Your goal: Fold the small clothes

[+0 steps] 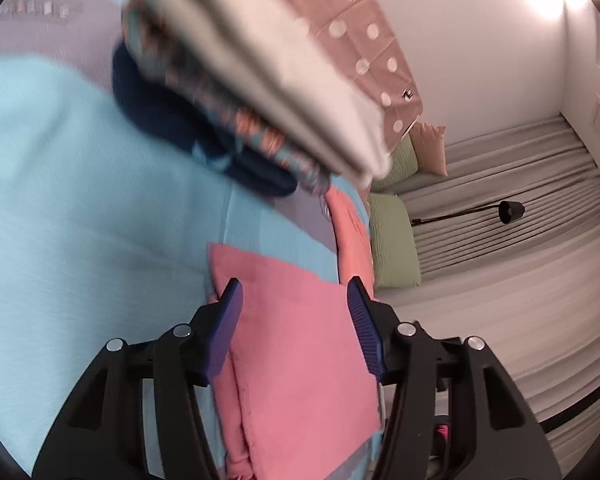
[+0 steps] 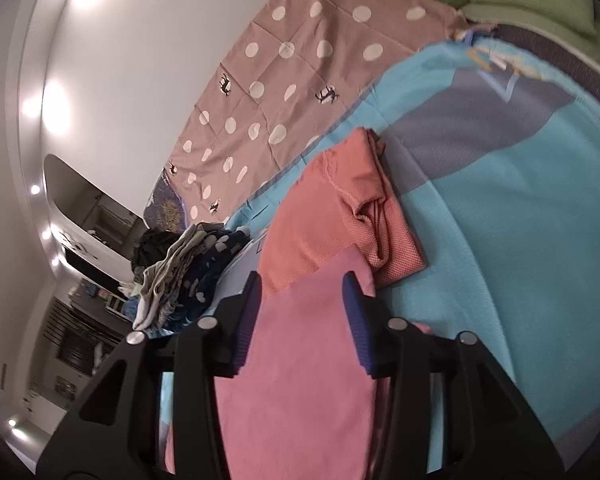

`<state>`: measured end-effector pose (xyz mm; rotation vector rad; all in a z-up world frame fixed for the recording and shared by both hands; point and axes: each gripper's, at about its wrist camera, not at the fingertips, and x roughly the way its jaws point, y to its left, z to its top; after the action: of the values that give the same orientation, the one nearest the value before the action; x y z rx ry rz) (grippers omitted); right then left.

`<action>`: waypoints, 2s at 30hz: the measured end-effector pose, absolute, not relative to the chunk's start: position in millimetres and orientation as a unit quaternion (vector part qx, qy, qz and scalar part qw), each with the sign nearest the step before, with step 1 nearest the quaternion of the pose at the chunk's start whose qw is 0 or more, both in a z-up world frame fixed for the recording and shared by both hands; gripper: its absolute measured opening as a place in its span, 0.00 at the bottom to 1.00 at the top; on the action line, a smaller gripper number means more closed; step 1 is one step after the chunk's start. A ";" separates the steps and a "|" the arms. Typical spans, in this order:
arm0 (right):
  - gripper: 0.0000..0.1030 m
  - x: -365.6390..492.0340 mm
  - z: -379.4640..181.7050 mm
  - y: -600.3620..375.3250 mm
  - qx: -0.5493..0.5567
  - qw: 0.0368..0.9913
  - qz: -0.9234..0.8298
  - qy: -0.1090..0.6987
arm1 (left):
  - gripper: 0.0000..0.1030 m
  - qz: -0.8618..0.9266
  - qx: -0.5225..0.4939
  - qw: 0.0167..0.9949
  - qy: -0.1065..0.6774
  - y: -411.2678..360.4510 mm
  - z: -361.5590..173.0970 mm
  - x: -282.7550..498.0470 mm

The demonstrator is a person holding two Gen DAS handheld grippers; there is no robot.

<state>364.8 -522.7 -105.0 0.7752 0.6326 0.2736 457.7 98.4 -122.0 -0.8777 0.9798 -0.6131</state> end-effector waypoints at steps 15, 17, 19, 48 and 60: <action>0.85 232.8 -96.6 -277.6 -0.062 0.925 0.108 0.360 | 0.63 -0.288 -0.358 0.706 0.539 84.7 -157.3 311.1; 0.85 212.9 -102.7 -213.9 -0.145 0.918 0.141 0.342 | 0.63 -0.289 -0.362 0.704 0.539 87.2 -160.0 303.4; 0.85 197.4 -115.4 -155.9 -0.220 0.899 0.177 0.333 | 0.63 -0.279 -0.363 0.709 0.535 90.0 -161.1 300.0; 0.09 217.4 -152.2 -41.3 -0.404 0.881 0.063 0.236 | 0.64 -0.320 -0.422 0.625 0.573 90.6 -189.1 327.1; 0.09 207.0 -150.5 -45.6 -0.393 0.886 0.077 0.235 | 0.44 -0.285 -0.445 0.638 0.560 48.2 -194.5 420.8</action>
<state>207.0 -45.6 -150.5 -0.8173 0.4878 0.1593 420.8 48.2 -194.5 -1.0157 1.2785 -0.6498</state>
